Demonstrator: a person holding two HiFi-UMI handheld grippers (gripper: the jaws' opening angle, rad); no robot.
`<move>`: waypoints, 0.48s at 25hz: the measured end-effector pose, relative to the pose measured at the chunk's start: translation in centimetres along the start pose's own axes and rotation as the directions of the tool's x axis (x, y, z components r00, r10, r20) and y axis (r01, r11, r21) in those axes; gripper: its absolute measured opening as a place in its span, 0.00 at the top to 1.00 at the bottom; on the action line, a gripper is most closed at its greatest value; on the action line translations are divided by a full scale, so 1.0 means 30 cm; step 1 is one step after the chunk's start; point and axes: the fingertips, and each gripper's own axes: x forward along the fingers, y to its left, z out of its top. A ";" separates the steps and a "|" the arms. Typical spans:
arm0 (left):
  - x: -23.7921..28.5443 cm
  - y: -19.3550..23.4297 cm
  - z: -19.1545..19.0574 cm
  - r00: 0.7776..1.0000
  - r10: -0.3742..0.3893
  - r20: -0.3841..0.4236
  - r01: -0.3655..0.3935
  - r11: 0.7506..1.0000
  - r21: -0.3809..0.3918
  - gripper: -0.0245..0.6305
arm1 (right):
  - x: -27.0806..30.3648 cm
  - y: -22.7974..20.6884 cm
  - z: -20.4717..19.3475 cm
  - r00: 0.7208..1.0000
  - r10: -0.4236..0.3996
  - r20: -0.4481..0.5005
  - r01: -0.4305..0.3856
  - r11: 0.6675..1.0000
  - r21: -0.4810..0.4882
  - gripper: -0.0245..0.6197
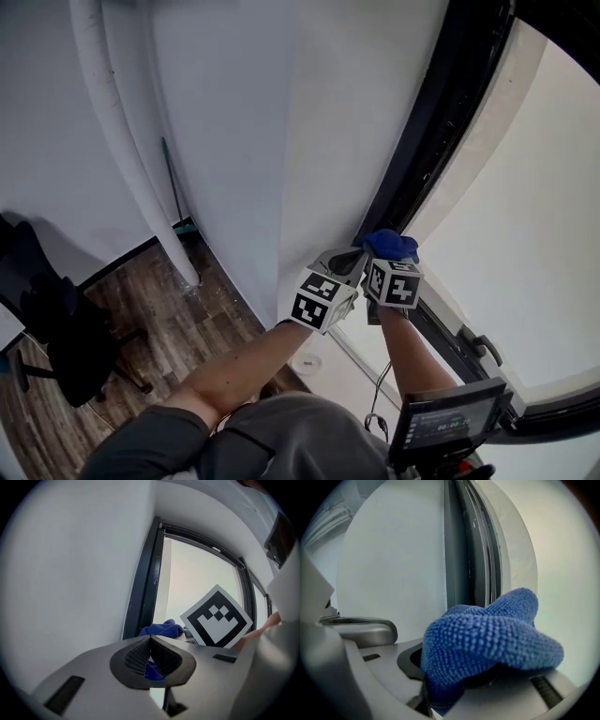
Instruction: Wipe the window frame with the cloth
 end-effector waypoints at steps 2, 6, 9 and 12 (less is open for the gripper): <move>-0.001 -0.003 0.060 1.000 -0.001 0.022 0.001 1.000 0.001 0.96 | -0.021 -0.002 0.061 1.000 0.001 0.011 -0.001 1.000 -0.007 0.71; -0.014 -0.003 0.179 0.998 0.018 0.056 -0.018 1.000 0.006 0.96 | -0.069 0.010 0.179 0.998 0.030 0.051 -0.030 0.999 -0.015 0.71; -0.021 -0.022 0.262 0.998 0.016 0.063 -0.018 0.999 0.029 0.96 | -0.109 0.011 0.274 0.995 0.050 0.081 -0.048 0.999 -0.026 0.71; -0.028 -0.037 0.344 0.997 0.010 0.078 -0.013 0.999 0.035 0.96 | -0.153 0.011 0.371 0.992 0.064 0.110 -0.059 0.997 -0.049 0.71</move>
